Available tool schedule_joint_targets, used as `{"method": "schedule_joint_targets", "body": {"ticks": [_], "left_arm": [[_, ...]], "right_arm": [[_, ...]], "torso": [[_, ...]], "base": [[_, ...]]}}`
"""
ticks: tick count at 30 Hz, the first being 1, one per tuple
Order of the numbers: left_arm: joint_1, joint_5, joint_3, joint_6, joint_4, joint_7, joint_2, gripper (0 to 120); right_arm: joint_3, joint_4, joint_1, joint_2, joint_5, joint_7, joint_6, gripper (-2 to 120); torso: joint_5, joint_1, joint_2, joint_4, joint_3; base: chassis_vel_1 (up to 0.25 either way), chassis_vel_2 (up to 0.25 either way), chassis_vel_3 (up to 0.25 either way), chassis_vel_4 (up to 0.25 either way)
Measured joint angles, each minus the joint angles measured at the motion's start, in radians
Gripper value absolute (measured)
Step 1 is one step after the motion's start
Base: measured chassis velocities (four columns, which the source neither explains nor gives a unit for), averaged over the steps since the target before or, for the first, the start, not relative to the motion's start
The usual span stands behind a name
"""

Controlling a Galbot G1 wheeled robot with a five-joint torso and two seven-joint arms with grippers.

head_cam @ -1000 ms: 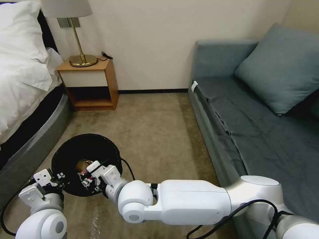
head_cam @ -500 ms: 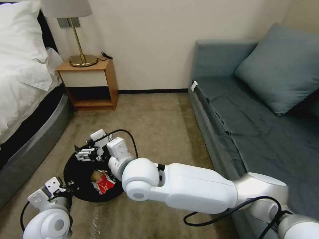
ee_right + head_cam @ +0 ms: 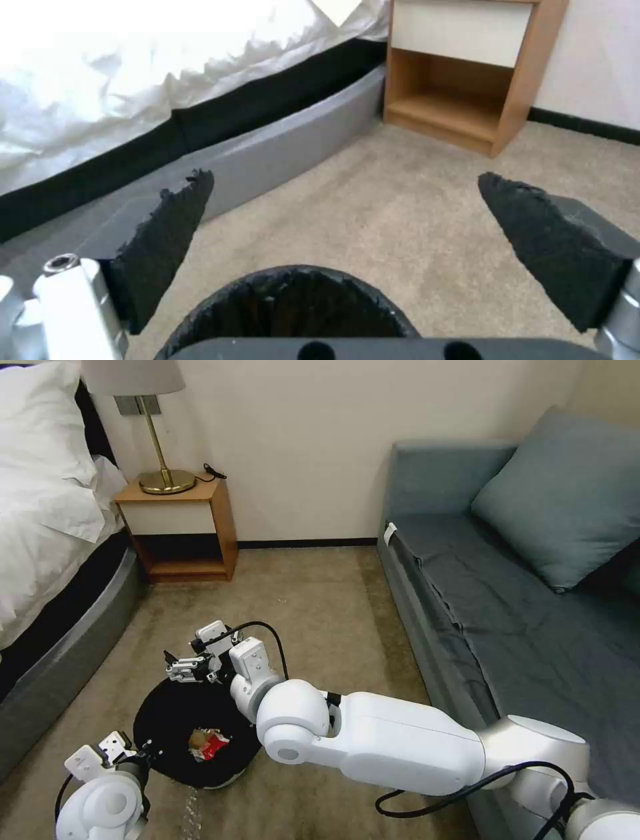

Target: Pick up the trash bin, then pick up the garbage on the floor and place it into the trash bin.

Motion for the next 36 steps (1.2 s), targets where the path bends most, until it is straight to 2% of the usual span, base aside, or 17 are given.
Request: {"method": "schedule_joint_targets", "body": {"ticks": [3, 7, 11, 13, 15, 16, 21, 23, 25, 27, 28, 29, 30, 33, 34, 35, 36], "left_arm": [[-0.001, -0.002, -0.002, 0.0, 0.003, 0.0, 0.0, 2], [-0.003, -0.001, -0.003, -0.003, 0.008, 0.015, 0.0, 12], [-0.005, 0.029, -0.003, -0.018, 0.01, 0.054, 0.0, 34], [-0.006, 0.034, -0.003, -0.021, 0.011, 0.059, 0.0, 36], [-0.005, 0.05, -0.003, -0.025, 0.009, 0.071, 0.0, 47], [-0.005, 0.05, -0.003, -0.025, 0.009, 0.071, 0.0, 47], [0.003, 0.11, -0.006, -0.04, -0.005, 0.122, 0.0, 66], [0.012, 0.149, -0.01, -0.058, -0.014, 0.171, -0.001, 72], [0.027, 0.224, -0.022, -0.109, -0.024, 0.251, -0.002, 84], [0.03, 0.244, -0.025, -0.129, -0.025, 0.271, -0.002, 88], [0.035, 0.283, -0.033, -0.174, -0.027, 0.311, -0.001, 90], [0.04, 0.341, -0.045, -0.252, -0.032, 0.379, 0.001, 98], [0.04, 0.341, -0.045, -0.252, -0.032, 0.379, 0.001, 98], [0.043, 0.41, -0.058, -0.33, -0.039, 0.472, 0.003, 100], [0.047, 0.49, -0.064, -0.408, -0.05, 0.583, 0.009, 100], [0.047, 0.49, -0.064, -0.408, -0.05, 0.583, 0.009, 100], [0.047, 0.517, -0.065, -0.43, -0.056, 0.615, 0.01, 100]], "right_arm": [[0.002, 0.0, -0.004, -0.001, -0.003, 0.0, 0.001, 100], [0.011, -0.001, -0.014, -0.003, -0.008, 0.0, 0.003, 100], [0.021, -0.006, -0.027, -0.008, -0.017, 0.0, 0.006, 100], [0.022, -0.006, -0.028, -0.01, -0.018, 0.0, 0.007, 100], [0.028, -0.007, -0.033, -0.013, -0.02, 0.0, 0.008, 100], [0.028, -0.007, -0.033, -0.013, -0.02, 0.0, 0.008, 100], [0.034, -0.009, -0.038, -0.015, -0.023, 0.0, 0.01, 100], [0.037, -0.01, -0.04, -0.015, -0.024, -0.001, 0.011, 100], [0.048, -0.01, -0.046, -0.017, -0.025, -0.002, 0.012, 100], [0.051, -0.01, -0.047, -0.017, -0.026, -0.002, 0.013, 100], [0.061, -0.01, -0.05, -0.019, -0.028, -0.004, 0.015, 100], [0.084, -0.01, -0.059, -0.022, -0.04, -0.016, 0.023, 100], [0.084, -0.01, -0.059, -0.022, -0.04, -0.016, 0.023, 100], [0.123, -0.015, -0.072, -0.024, -0.07, -0.047, 0.045, 100], [0.182, -0.029, -0.092, -0.033, -0.125, -0.098, 0.111, 100], [0.182, -0.029, -0.092, -0.033, -0.125, -0.098, 0.111, 100], [0.211, -0.033, -0.103, -0.039, -0.157, -0.118, 0.142, 100]], "torso": [[0.0, 0.0, 0.0, 0.0, 0.0], [0.0, 0.0, 0.0, 0.0, 0.0], [0.0, 0.0, 0.0, 0.0, 0.0], [0.0, 0.0, 0.0, 0.0, 0.0], [0.0, 0.0, 0.0, 0.0, 0.0], [0.0, 0.0, 0.0, 0.0, 0.0], [0.0, 0.0, 0.0, 0.0, 0.0], [0.0, 0.0, 0.0, 0.0, 0.0], [0.0, 0.0, 0.0, 0.0, 0.0], [0.0, 0.0, 0.0, 0.0, 0.0], [-0.0001, 0.0, 0.0, 0.0001, 0.0], [0.0, 0.0, 0.0, 0.0001, 0.0], [0.0, 0.0, 0.0, 0.0001, 0.0], [0.0, 0.0, 0.0, 0.0001, 0.0], [0.0001, 0.0, 0.0, 0.0002, 0.0], [0.0001, 0.0, 0.0, 0.0002, 0.0], [0.0001, 0.0, 0.0, 0.0002, 0.0]], "base": [[0.0, 0.0, 0.0, 0.0], [0.0, 0.0, 0.0, 0.0], [0.0, 0.0, 0.0, 0.0], [0.0, 0.0, 0.0, 0.0], [0.0, 0.0, 0.0, 0.0], [0.0, 0.0, 0.0, 0.0], [0.0, 0.0, 0.0, 0.0], [0.0, 0.0, 0.0, 0.0], [0.0, 0.0, 0.0, 0.0], [0.0, 0.0, 0.0, 0.0], [0.0, 0.0, 0.0, 0.0], [0.0, 0.0, 0.0, 0.0], [0.0, 0.0, 0.0, 0.0], [0.0, 0.0, 0.0, 0.0], [0.0, 0.0, 0.0, 0.0], [0.0, 0.0, 0.0, 0.0], [0.0, 0.0, 0.0, 0.0]]}}
